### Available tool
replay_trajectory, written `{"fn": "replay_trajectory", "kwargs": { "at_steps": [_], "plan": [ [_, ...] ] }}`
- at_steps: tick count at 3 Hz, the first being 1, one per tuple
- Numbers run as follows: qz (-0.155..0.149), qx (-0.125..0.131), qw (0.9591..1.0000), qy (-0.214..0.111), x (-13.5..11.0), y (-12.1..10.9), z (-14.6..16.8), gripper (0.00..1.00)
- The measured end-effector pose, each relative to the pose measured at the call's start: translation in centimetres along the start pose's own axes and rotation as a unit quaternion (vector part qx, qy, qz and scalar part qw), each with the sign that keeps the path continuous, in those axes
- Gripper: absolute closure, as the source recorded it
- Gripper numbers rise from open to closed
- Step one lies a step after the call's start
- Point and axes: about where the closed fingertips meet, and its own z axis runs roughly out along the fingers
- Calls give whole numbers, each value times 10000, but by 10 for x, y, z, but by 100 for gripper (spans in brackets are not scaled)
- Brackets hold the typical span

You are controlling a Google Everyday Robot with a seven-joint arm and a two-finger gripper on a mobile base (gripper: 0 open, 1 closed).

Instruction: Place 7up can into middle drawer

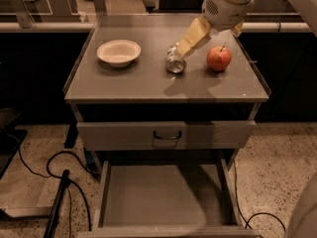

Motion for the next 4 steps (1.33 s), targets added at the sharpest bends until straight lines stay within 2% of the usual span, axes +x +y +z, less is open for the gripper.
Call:
{"fn": "replay_trajectory", "kwargs": {
  "at_steps": [1, 2, 3, 4],
  "plan": [
    [20, -86, 10000, -15, -8, 7, 9, 0],
    [-26, -305, 9990, -339, -67, 31, 19, 0],
    [-25, -306, 9990, -339, -67, 31, 19, 0],
    [137, -384, 9988, -286, -80, 25, 40, 0]
  ]
}}
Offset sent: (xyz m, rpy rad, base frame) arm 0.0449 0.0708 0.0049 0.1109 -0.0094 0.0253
